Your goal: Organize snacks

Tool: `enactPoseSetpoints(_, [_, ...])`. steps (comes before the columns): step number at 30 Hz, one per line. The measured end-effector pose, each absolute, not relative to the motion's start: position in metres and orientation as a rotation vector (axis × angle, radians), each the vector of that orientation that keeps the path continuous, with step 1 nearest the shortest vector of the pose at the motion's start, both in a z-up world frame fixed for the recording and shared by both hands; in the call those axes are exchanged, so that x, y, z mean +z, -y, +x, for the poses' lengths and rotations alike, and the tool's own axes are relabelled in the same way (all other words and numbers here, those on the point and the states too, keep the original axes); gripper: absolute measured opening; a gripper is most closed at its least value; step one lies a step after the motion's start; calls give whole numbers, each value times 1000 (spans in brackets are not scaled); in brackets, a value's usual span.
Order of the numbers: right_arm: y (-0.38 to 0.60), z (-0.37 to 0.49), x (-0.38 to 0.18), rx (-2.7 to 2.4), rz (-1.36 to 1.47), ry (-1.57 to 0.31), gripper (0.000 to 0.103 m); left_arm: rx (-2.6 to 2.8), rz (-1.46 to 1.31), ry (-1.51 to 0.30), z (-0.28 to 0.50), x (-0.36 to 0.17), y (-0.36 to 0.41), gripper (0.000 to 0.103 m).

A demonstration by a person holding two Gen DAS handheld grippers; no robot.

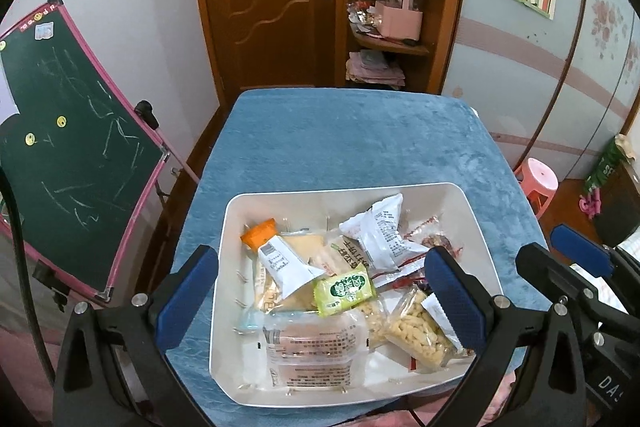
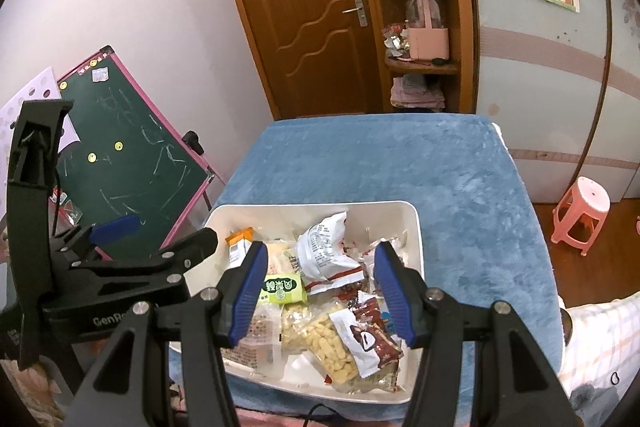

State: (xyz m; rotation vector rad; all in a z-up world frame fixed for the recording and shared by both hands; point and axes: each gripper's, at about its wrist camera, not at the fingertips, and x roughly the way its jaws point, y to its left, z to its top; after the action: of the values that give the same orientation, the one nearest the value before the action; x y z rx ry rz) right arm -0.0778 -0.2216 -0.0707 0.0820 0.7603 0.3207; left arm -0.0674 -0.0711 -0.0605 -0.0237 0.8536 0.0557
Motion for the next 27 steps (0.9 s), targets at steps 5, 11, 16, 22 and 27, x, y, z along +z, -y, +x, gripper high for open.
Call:
enactPoseSetpoints(5, [224, -75, -73, 314, 88, -767, 56, 52, -19, -861, -66, -64, 74, 103])
enactPoseSetpoints(11, [226, -74, -74, 308, 97, -774, 56, 43, -6, -861, -66, -65, 77, 103])
enactPoseSetpoints(16, [227, -73, -75, 306, 99, -777, 56, 37, -13, -853, -67, -65, 77, 103])
enactPoseSetpoints(22, [227, -72, -76, 308, 103, -779, 56, 39, -11, -854, -68, -65, 78, 103])
enactPoseSetpoints(27, [229, -72, -77, 305, 104, -779, 56, 40, -10, -853, -67, -64, 78, 103])
